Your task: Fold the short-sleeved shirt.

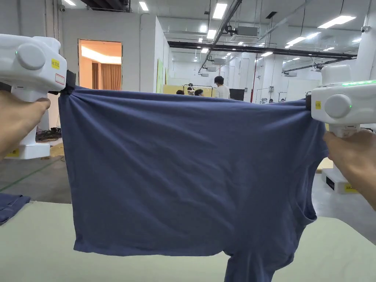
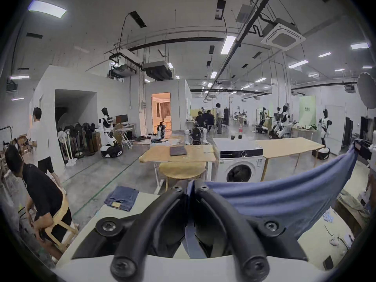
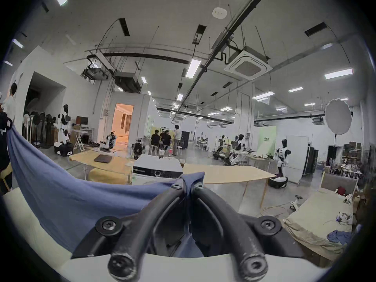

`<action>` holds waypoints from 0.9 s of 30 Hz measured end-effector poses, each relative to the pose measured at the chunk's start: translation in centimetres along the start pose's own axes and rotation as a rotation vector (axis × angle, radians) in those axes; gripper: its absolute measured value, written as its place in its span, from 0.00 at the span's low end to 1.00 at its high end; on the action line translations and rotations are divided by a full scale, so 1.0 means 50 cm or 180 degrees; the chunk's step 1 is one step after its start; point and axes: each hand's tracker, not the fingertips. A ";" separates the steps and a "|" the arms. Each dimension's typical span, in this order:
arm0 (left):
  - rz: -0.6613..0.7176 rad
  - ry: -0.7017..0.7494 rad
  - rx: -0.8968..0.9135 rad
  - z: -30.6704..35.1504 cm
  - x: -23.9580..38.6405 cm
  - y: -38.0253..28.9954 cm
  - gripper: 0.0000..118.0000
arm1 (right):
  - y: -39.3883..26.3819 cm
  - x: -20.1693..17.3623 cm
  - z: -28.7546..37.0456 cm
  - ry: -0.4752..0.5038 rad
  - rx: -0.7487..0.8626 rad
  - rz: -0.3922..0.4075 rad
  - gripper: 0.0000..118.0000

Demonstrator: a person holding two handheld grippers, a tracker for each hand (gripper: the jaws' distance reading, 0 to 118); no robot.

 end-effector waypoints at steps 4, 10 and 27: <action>-0.0010 -0.0015 -0.0130 -0.013 -0.002 -0.067 0.01 | -0.058 -0.010 0.004 0.0010 -0.0120 0.0017 0.02; -0.0015 -0.0042 -0.0302 -0.003 -0.007 -0.201 0.00 | -0.170 -0.018 0.050 0.0060 -0.0327 0.0127 0.02; 0.0019 -0.0297 -0.0491 0.283 -0.028 -0.504 0.00 | -0.388 0.032 0.381 0.0126 -0.0599 0.0295 0.02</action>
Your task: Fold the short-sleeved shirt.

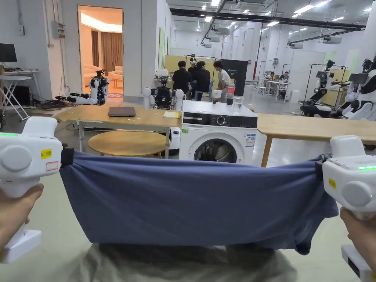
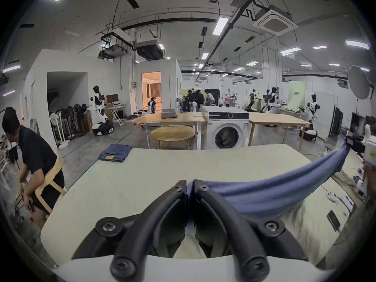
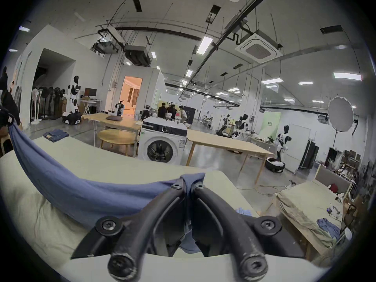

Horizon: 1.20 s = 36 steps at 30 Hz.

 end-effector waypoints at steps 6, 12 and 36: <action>-0.0008 -0.0111 -0.0171 0.078 0.018 -0.143 0.00 | -0.128 -0.005 0.080 0.0018 -0.0237 0.0096 0.02; 0.0047 -0.0068 -0.0478 0.136 0.024 -0.312 0.01 | -0.274 -0.020 0.144 0.0101 -0.0559 0.0065 0.02; 0.0045 -0.0101 -0.1925 0.098 0.012 -0.643 0.00 | -0.628 -0.032 0.193 0.0557 -0.2357 0.0439 0.03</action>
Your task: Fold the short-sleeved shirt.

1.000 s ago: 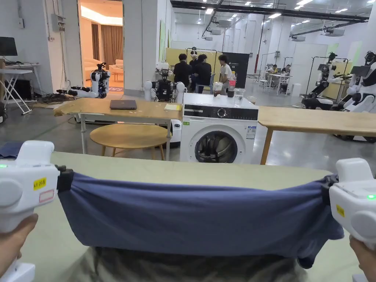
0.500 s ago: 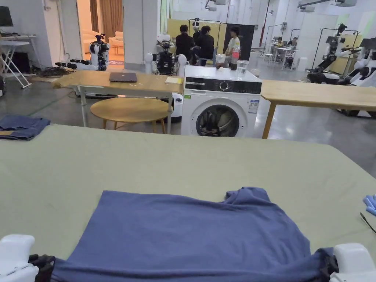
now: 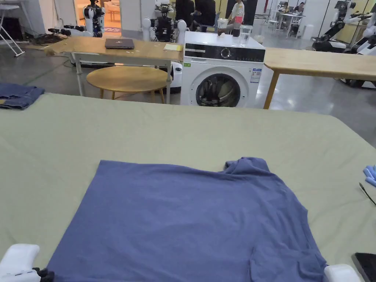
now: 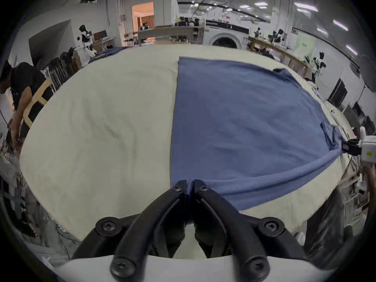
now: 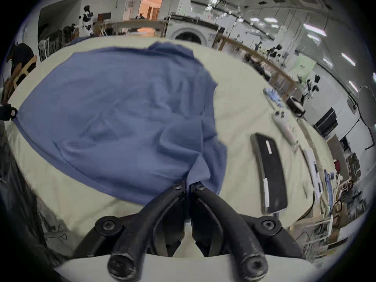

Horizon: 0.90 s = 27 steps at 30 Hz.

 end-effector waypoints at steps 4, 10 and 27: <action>-0.0043 0.0003 -0.0068 -0.037 -0.008 0.003 0.01 | -0.002 -0.011 -0.011 -0.0042 0.0015 -0.0019 0.11; -0.0030 0.0016 -0.0120 -0.003 0.014 0.040 0.26 | 0.042 -0.004 0.042 -0.0236 0.0241 -0.0111 0.49; -0.0187 -0.0036 0.1898 0.120 0.179 0.136 0.13 | 0.191 -0.188 0.168 0.0153 0.2209 -0.0758 0.07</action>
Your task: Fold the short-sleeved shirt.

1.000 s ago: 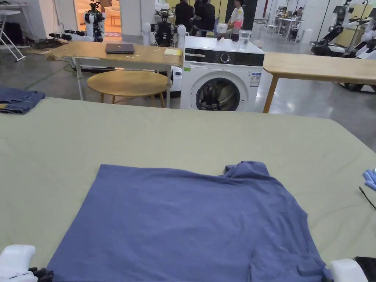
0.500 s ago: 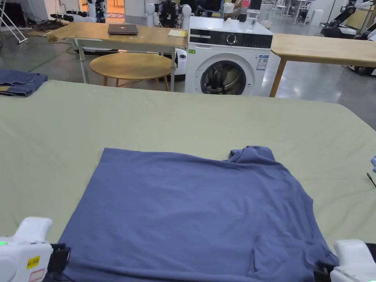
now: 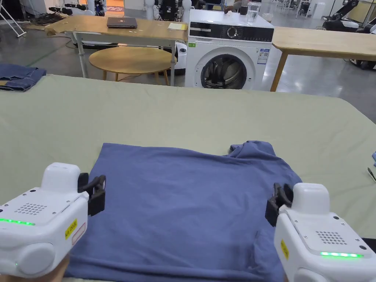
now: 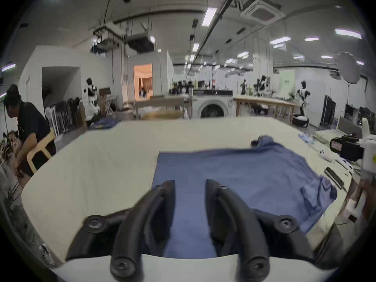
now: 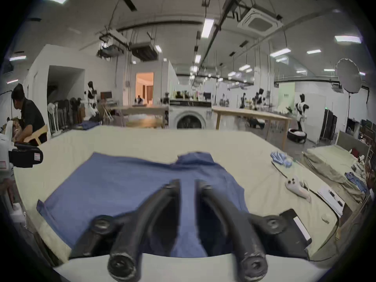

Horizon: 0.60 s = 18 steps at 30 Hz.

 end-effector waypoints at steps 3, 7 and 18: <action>-0.0006 0.0176 0.0183 0.007 0.019 0.015 0.00 | 0.014 -0.023 0.003 -0.0015 0.0117 -0.0045 0.00; 0.0145 0.0144 0.0225 0.012 0.018 0.029 0.00 | 0.020 -0.031 0.003 -0.0029 0.0198 -0.0071 0.00; 0.0170 0.0130 -0.1076 0.020 -0.112 -0.038 0.00 | -0.014 0.004 -0.006 0.0005 -0.0102 0.0073 0.00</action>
